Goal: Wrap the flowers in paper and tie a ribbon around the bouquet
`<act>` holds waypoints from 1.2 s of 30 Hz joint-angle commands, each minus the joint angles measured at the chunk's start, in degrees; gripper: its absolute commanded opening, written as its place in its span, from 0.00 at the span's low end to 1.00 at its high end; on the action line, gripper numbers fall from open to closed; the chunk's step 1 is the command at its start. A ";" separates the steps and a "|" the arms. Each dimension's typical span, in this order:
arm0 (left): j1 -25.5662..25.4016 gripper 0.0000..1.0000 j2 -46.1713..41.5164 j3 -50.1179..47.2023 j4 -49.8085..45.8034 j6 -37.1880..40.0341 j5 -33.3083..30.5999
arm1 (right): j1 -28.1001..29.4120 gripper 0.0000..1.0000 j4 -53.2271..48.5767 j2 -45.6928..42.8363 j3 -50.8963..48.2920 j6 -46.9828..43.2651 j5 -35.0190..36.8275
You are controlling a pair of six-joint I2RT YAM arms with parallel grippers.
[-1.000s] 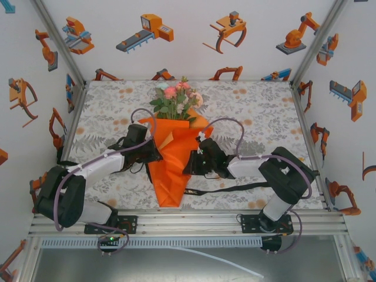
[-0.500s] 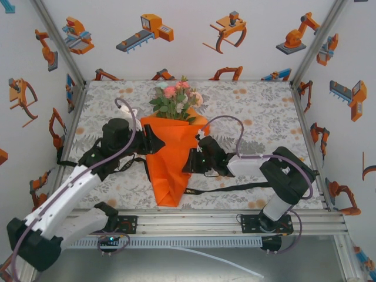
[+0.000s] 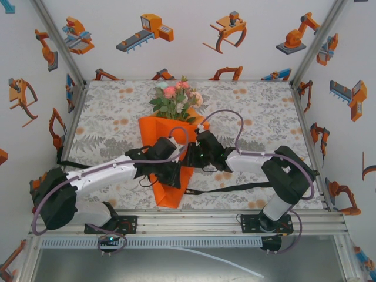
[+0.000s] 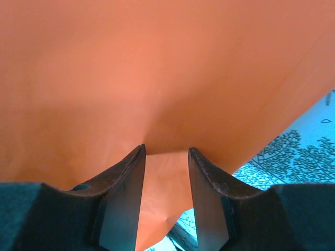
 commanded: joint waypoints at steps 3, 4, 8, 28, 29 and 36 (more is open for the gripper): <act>-0.14 0.25 -2.03 -5.66 -5.12 -0.83 -12.29 | -2.86 0.42 -1.84 1.91 1.61 -1.79 4.47; -0.14 0.24 -1.73 -6.96 -4.63 -1.44 -13.53 | -3.92 0.42 -1.31 2.50 1.51 -1.74 4.09; -0.12 0.24 -1.07 -11.17 -1.94 -5.61 -17.47 | -7.35 0.44 0.22 3.63 1.59 -2.71 1.98; -0.19 0.23 -6.11 -18.58 9.09 -9.85 -17.23 | -12.27 0.49 -4.99 -0.46 9.59 -5.25 -4.34; -0.23 0.23 -6.24 -18.66 9.28 -10.01 -17.69 | -9.56 0.49 -4.74 -3.28 7.46 -4.80 -4.23; -0.18 0.23 -6.33 -19.01 7.15 -9.73 -21.01 | 9.65 0.43 2.59 -6.19 -5.37 4.26 -2.42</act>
